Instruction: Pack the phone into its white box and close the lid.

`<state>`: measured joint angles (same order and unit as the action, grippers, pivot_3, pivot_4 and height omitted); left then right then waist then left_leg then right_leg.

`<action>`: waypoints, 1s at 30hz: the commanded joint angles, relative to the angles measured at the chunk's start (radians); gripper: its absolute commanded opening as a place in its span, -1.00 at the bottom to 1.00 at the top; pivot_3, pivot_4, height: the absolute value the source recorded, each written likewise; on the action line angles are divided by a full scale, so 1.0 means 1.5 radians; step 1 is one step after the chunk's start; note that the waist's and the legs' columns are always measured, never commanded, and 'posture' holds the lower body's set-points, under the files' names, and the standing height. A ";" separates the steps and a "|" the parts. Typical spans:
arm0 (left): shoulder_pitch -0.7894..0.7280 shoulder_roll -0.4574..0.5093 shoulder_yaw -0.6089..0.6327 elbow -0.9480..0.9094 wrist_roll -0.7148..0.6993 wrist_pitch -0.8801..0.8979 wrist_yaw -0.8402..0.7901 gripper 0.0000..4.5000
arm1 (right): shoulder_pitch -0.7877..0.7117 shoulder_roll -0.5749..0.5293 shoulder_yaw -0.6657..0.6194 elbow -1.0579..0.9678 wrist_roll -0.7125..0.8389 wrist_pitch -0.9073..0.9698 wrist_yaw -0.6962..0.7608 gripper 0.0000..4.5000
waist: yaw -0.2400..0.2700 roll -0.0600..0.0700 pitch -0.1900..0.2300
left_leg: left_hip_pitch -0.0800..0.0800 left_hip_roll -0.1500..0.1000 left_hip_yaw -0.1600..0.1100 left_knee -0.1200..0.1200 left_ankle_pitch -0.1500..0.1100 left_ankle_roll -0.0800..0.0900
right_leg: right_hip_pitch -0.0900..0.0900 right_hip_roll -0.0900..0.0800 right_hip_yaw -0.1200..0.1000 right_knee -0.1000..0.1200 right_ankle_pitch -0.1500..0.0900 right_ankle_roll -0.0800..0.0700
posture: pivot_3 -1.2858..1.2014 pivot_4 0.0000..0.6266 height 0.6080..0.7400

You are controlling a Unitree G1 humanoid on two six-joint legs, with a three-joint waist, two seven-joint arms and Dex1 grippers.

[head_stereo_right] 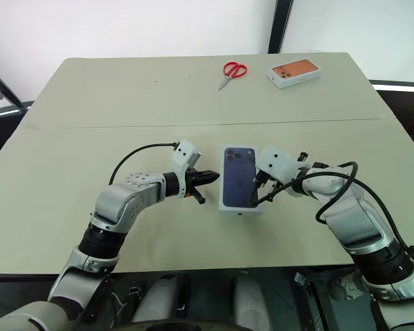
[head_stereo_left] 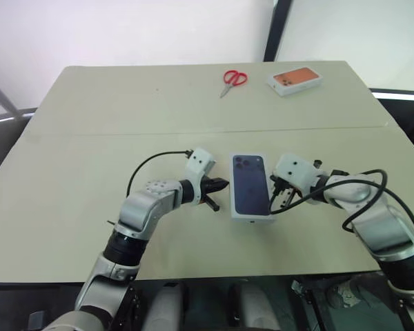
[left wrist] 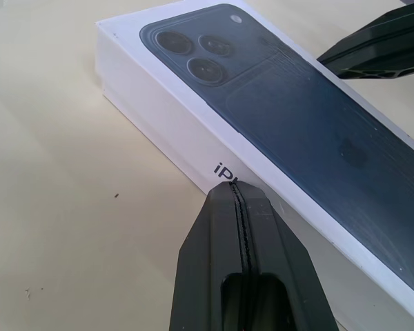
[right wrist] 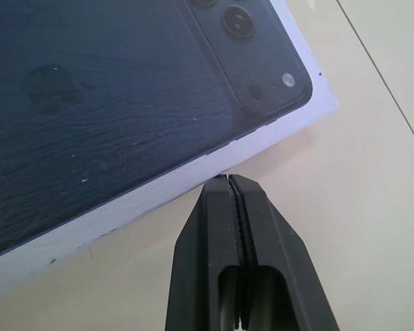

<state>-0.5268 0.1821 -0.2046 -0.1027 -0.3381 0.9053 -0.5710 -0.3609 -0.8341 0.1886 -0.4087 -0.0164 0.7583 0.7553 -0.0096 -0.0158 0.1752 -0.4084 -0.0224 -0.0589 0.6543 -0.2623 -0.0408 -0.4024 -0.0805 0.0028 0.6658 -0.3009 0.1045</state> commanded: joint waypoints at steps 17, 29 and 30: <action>-0.104 -0.019 0.070 0.062 -0.018 -0.059 0.021 -1.00 | 0.074 -0.058 -0.156 -0.101 0.140 -0.015 0.105 -0.98 | 0.005 0.000 0.000 | 0.000 0.000 -0.001 0.001 0.000 0.000 | 0.001 0.000 -0.001 0.000 0.000 0.000 | 0.03 -0.52 1.00; -0.187 -0.047 -0.056 0.241 0.085 -0.106 -0.007 -1.00 | 0.153 -0.037 -0.071 -0.157 0.143 0.015 0.040 -0.98 | 0.012 0.000 0.000 | 0.000 -0.001 -0.001 0.004 -0.001 0.002 | 0.003 0.000 -0.001 0.000 0.000 0.000 | 0.03 -0.52 1.00; -0.184 -0.046 -0.063 0.243 0.089 -0.099 -0.008 -1.00 | 0.160 -0.037 -0.068 -0.159 0.145 0.016 0.037 -0.98 | 0.013 0.000 0.000 | 0.000 -0.001 -0.001 0.004 -0.001 0.002 | 0.003 0.000 -0.001 -0.001 0.000 0.000 | 0.03 -0.52 1.00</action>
<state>-0.7961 0.1082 -0.2689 0.2601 -0.2263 0.7542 -0.5726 -0.1343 -0.8893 0.0792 -0.6164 0.2094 0.7807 0.8244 0.0102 -0.0159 0.1752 -0.4082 -0.0241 -0.0601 0.6611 -0.2641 -0.0380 -0.3973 -0.0798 0.0006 0.6650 -0.3012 0.1050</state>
